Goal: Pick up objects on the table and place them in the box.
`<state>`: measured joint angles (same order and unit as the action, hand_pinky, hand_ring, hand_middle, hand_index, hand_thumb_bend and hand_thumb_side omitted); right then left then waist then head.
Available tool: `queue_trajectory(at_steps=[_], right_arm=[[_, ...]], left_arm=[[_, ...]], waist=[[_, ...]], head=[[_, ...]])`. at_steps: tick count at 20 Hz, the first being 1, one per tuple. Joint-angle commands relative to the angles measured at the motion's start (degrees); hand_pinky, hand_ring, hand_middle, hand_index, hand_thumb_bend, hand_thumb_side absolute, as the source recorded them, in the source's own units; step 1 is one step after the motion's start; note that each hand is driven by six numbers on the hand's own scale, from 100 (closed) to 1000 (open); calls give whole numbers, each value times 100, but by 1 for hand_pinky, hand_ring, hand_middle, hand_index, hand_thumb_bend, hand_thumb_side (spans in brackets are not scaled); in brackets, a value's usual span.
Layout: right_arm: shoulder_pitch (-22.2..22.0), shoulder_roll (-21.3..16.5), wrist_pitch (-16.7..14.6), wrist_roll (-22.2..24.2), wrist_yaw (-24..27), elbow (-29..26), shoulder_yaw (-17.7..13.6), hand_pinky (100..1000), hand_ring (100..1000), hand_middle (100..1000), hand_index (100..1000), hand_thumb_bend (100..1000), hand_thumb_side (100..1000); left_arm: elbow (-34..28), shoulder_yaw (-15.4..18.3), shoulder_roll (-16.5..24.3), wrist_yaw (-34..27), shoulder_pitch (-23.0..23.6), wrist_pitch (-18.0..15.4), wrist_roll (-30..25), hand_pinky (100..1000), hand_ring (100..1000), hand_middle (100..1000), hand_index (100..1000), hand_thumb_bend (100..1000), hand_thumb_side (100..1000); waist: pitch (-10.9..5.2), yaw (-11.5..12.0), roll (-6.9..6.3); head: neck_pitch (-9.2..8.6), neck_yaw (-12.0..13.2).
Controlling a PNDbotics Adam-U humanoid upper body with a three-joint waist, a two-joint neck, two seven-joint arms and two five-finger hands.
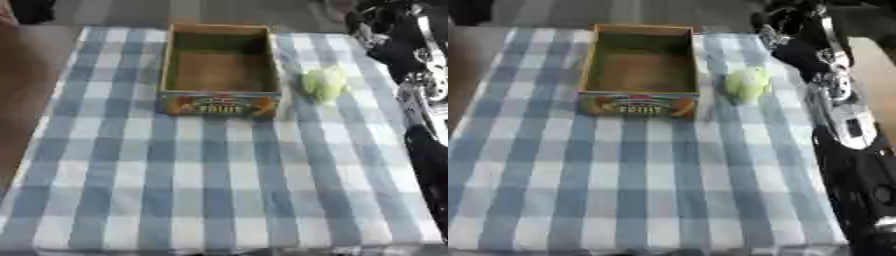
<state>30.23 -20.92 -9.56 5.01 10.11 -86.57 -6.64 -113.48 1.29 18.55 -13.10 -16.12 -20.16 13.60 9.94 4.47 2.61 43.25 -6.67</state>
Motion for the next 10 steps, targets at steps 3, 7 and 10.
queue_trajectory(at_steps=[3,7,10], right_arm=[[370,-304,17,99,-184,138,75,533,533,577,705,420,135],[896,-562,98,271,-506,650,209,541,553,607,728,426,128],[1287,-736,189,470,-757,1057,375,578,610,681,777,428,157]], left_arm=[[-111,-29,43,-20,-26,-2,-24,630,562,598,707,100,605],[-111,-43,55,-40,-2,3,-43,630,562,598,708,100,604],[-111,-51,60,-61,9,6,-56,630,562,598,708,100,604]], waist=[[-131,36,2],[-178,62,4],[-218,81,18]], head=[[3,-30],[26,-39],[42,-61]])
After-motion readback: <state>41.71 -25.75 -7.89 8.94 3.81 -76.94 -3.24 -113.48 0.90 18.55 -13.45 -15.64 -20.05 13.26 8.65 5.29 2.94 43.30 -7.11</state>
